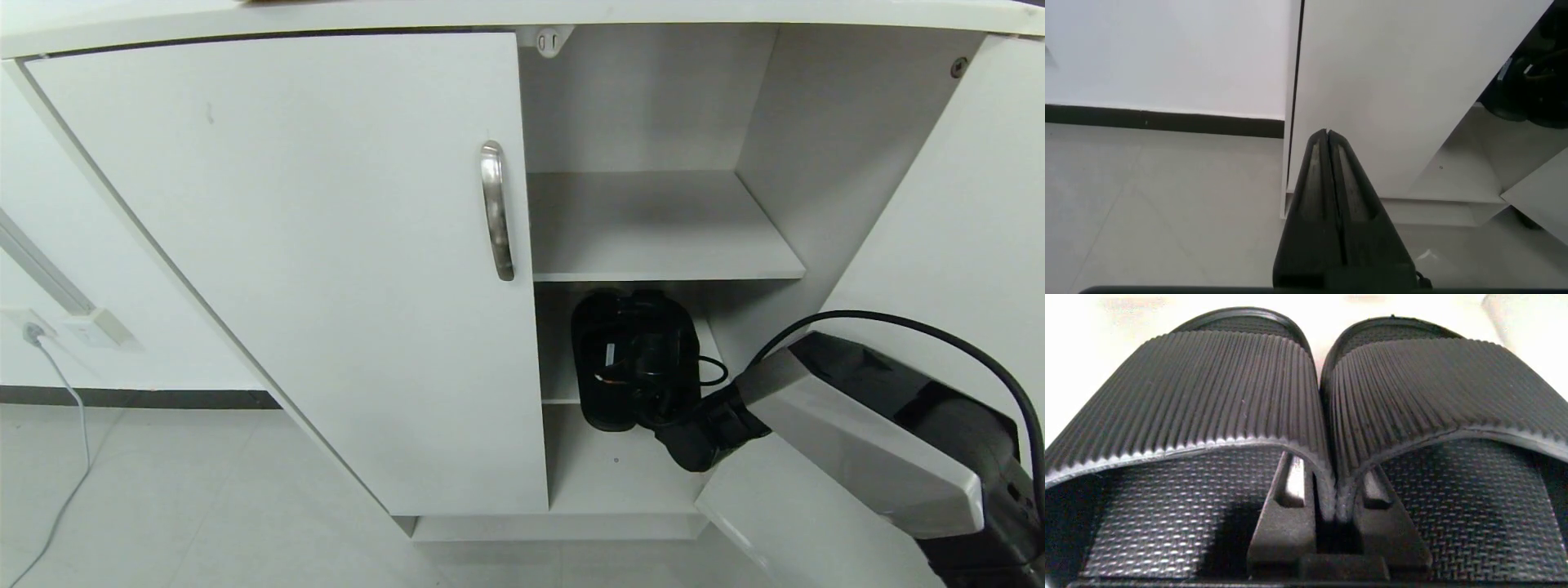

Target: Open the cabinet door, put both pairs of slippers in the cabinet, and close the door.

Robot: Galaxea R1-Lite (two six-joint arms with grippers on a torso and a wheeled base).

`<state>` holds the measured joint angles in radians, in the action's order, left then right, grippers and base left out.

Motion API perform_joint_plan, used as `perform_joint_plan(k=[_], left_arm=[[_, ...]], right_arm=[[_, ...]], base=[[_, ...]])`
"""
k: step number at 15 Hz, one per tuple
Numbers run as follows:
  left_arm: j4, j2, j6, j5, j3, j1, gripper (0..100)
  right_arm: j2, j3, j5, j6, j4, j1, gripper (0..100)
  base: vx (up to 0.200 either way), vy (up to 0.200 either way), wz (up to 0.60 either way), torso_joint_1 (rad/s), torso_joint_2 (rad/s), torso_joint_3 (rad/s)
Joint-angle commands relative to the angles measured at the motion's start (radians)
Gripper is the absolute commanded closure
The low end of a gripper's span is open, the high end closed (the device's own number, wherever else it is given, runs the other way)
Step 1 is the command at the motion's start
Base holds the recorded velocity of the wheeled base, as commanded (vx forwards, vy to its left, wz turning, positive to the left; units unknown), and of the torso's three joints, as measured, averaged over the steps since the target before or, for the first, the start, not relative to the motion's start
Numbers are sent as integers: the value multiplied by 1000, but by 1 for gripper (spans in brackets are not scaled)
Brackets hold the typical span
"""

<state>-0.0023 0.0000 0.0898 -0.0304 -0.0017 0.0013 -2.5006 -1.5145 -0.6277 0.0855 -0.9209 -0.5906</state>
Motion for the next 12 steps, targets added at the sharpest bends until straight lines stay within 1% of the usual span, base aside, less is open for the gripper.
perform_joint_plan(k=[1,5,11,12], left_arm=[[-1,2,1,0,0,0,100],[-1,2,1,0,0,0,100],[-1,2,1,0,0,0,100],[-1,2,1,0,0,0,100]], right_arm=[[-14,-27,9,-13,0,6,100],[-32,-66,22,-38,2,12,100],[-40,-102,37,-38,33,14,100],[-40,-102,39,-38,40,14,0]], base=[[0,0,0,0,0,0],[0,0,0,0,0,0],[0,0,0,0,0,0],[0,0,0,0,0,0]])
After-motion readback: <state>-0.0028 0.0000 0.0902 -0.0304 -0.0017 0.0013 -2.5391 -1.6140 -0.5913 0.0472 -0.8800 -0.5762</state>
